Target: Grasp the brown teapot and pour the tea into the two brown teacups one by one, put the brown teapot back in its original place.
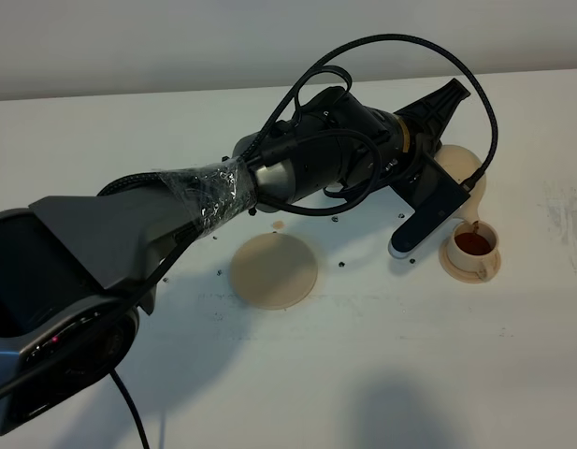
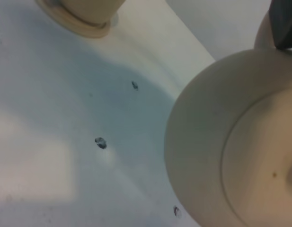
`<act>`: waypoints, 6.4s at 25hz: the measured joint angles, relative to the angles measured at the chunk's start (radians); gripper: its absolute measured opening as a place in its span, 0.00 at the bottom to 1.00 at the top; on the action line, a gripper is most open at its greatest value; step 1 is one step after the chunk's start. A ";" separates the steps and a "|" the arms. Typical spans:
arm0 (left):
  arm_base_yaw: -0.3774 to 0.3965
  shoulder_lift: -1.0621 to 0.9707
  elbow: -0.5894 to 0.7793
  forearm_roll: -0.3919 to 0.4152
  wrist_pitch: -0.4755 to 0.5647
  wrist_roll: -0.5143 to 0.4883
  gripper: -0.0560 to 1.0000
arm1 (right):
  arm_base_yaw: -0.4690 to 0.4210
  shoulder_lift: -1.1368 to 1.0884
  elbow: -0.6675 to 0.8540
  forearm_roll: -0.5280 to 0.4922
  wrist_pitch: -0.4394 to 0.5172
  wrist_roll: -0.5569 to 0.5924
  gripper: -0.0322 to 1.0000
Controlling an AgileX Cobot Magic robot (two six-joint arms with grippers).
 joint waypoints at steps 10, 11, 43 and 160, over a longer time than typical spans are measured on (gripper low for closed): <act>-0.008 0.000 0.000 0.000 -0.003 0.015 0.14 | 0.000 0.000 0.000 0.000 0.000 0.000 0.61; -0.009 0.000 0.000 0.001 -0.003 0.019 0.14 | 0.000 0.000 0.000 0.000 0.000 0.000 0.61; -0.024 -0.013 0.000 0.003 -0.004 0.112 0.14 | 0.000 0.000 0.000 0.000 0.000 0.000 0.61; 0.022 -0.068 -0.001 -0.281 0.492 -1.273 0.14 | 0.000 0.000 0.000 0.000 0.000 0.000 0.61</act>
